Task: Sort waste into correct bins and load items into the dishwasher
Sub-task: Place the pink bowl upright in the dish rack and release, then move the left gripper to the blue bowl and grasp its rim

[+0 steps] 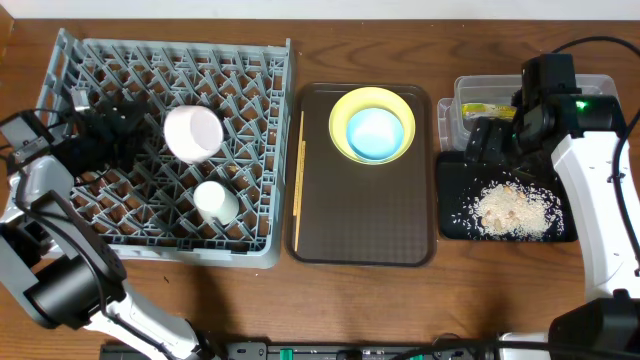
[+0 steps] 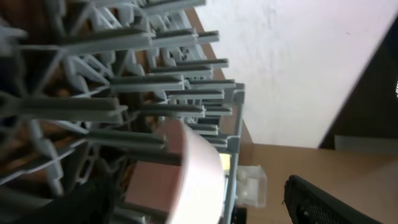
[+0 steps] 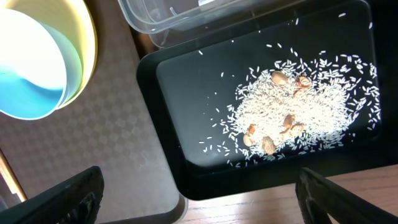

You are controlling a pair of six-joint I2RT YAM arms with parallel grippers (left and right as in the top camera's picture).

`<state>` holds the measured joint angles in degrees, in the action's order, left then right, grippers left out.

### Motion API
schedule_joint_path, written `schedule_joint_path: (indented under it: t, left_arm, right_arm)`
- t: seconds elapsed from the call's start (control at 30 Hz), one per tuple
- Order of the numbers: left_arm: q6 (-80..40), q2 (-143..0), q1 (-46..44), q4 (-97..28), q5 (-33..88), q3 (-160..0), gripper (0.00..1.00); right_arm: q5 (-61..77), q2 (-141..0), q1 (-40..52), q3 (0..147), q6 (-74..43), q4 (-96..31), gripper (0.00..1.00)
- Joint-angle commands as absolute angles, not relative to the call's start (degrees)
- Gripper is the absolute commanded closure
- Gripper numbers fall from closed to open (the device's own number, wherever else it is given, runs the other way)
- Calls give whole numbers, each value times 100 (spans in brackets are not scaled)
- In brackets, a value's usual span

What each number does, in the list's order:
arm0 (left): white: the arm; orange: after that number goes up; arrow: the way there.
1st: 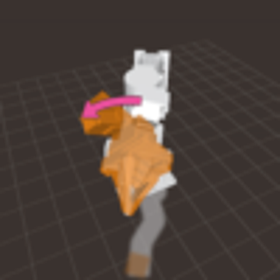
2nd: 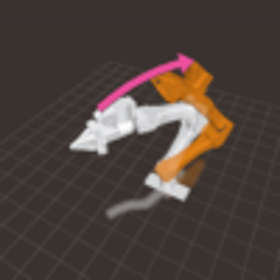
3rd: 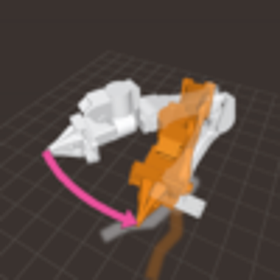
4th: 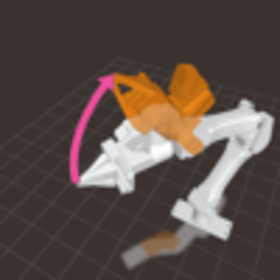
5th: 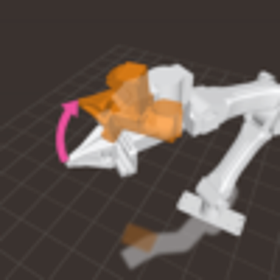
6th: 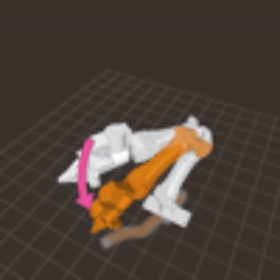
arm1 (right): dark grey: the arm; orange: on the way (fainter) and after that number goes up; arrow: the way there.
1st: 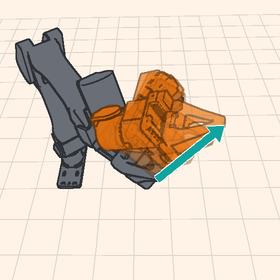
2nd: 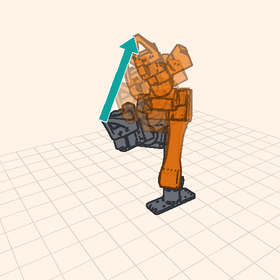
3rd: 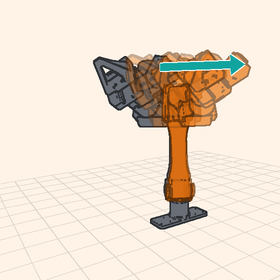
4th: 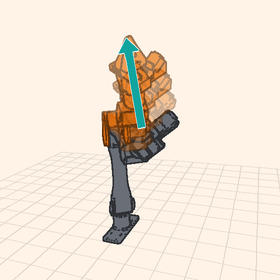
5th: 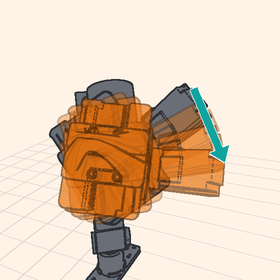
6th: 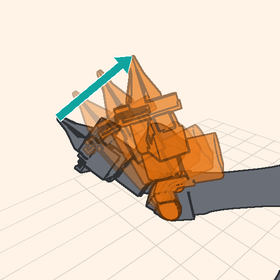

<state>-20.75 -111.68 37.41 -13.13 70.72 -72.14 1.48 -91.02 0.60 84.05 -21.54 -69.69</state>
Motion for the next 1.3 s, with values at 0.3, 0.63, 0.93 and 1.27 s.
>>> schedule_joint_path:
  t: [0.3,0.63,0.93,1.27]
  left_arm:
    - [-1841,-9137,2904,-2182,5553,-7266,10]
    - [-1566,-8803,751,-2613,4176,-7389,9]
    - [-1564,-8805,-987,-2808,2235,-8031,9]
    - [-1094,-9164,-1929,-2792,926,-8488,9]
  right_arm:
    - [-102,-9100,36,8433,-1647,-6965,1]
    - [119,-8982,-674,8433,-1981,-6893,1]
    - [99,-8982,-987,8433,-1599,-7098,1]
    - [-187,-8982,-1011,8433,-1684,-7188,1]
